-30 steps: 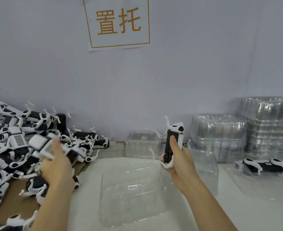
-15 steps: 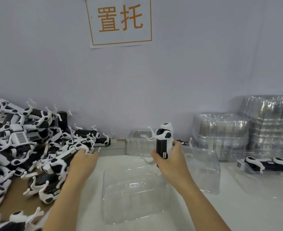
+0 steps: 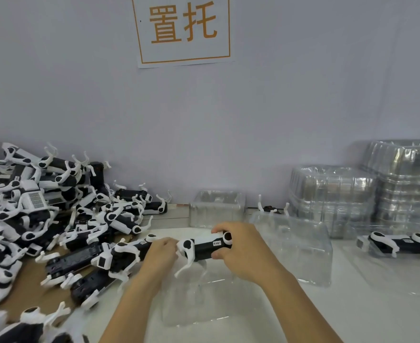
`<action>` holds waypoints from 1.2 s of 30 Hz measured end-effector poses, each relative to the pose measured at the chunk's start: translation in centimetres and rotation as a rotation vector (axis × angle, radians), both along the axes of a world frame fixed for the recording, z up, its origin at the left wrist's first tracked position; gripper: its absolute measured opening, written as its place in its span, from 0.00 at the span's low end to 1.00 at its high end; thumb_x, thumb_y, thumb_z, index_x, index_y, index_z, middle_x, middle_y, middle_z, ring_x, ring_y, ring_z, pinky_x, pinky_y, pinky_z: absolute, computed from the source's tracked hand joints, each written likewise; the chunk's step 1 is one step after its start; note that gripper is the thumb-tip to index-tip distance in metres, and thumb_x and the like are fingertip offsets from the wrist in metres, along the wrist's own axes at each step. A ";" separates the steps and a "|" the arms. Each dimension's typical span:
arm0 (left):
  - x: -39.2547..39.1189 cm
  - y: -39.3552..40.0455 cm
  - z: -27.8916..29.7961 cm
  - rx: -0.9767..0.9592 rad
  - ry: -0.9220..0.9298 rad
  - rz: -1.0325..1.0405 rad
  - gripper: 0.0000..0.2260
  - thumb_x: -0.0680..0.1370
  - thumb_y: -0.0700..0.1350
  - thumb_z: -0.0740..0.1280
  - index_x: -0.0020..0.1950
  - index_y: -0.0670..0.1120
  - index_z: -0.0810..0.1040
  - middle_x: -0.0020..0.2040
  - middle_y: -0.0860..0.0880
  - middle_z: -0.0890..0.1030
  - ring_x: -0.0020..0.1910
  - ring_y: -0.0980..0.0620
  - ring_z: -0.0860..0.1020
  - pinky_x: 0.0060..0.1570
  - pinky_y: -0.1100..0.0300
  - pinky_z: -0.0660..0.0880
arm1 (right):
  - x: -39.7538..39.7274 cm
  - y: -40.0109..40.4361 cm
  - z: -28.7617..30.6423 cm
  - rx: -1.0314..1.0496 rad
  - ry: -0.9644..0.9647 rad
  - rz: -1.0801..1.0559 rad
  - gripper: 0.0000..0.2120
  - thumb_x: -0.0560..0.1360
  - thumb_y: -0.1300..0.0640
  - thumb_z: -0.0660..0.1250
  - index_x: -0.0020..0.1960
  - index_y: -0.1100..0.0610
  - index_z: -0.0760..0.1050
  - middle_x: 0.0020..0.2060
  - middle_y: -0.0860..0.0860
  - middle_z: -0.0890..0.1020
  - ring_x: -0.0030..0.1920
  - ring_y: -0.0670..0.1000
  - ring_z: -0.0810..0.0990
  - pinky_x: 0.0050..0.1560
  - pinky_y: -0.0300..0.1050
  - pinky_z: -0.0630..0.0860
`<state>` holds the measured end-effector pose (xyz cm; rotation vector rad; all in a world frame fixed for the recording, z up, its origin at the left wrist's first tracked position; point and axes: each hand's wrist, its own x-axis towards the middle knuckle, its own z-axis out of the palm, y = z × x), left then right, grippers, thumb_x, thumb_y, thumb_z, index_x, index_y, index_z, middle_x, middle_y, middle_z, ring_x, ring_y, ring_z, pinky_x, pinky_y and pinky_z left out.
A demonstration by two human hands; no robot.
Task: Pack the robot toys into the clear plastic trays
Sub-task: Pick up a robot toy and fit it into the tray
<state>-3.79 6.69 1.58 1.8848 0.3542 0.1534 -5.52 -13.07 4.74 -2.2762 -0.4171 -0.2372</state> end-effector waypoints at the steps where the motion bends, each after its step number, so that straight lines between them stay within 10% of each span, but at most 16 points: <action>1: 0.0 -0.1 -0.1 -0.073 0.001 0.009 0.14 0.81 0.39 0.58 0.43 0.44 0.82 0.45 0.45 0.84 0.52 0.42 0.81 0.49 0.53 0.72 | 0.0 0.1 0.1 -0.016 -0.006 -0.005 0.17 0.70 0.56 0.76 0.56 0.44 0.78 0.50 0.44 0.76 0.47 0.45 0.76 0.50 0.41 0.74; 6: 0.4 -0.2 -0.1 -0.333 0.045 0.022 0.18 0.83 0.52 0.59 0.41 0.44 0.80 0.30 0.47 0.80 0.36 0.47 0.77 0.41 0.56 0.71 | 0.2 1.1 -0.2 0.003 0.026 0.045 0.10 0.69 0.58 0.76 0.48 0.48 0.80 0.42 0.44 0.78 0.42 0.46 0.77 0.44 0.40 0.74; 18: -1.0 0.6 0.0 -0.406 -0.033 -0.182 0.09 0.77 0.42 0.65 0.45 0.46 0.86 0.46 0.42 0.82 0.47 0.41 0.79 0.56 0.39 0.74 | 0.4 1.7 -1.8 -0.163 -0.050 -0.043 0.12 0.72 0.55 0.73 0.55 0.50 0.81 0.52 0.50 0.78 0.54 0.53 0.75 0.51 0.45 0.75; 30: -0.6 0.6 -0.7 -0.367 -0.070 -0.135 0.10 0.81 0.39 0.63 0.50 0.44 0.86 0.51 0.38 0.85 0.50 0.41 0.81 0.51 0.47 0.76 | 0.4 1.8 -1.7 -0.217 -0.060 -0.053 0.08 0.73 0.57 0.72 0.51 0.50 0.81 0.49 0.50 0.73 0.50 0.54 0.75 0.48 0.47 0.76; 36: -0.6 -0.2 -0.7 -0.293 -0.082 -0.081 0.16 0.77 0.27 0.59 0.52 0.42 0.82 0.50 0.43 0.84 0.38 0.55 0.83 0.31 0.67 0.76 | 0.8 2.0 -1.9 -0.285 -0.030 -0.043 0.15 0.74 0.58 0.72 0.60 0.51 0.79 0.56 0.49 0.71 0.58 0.54 0.71 0.55 0.46 0.74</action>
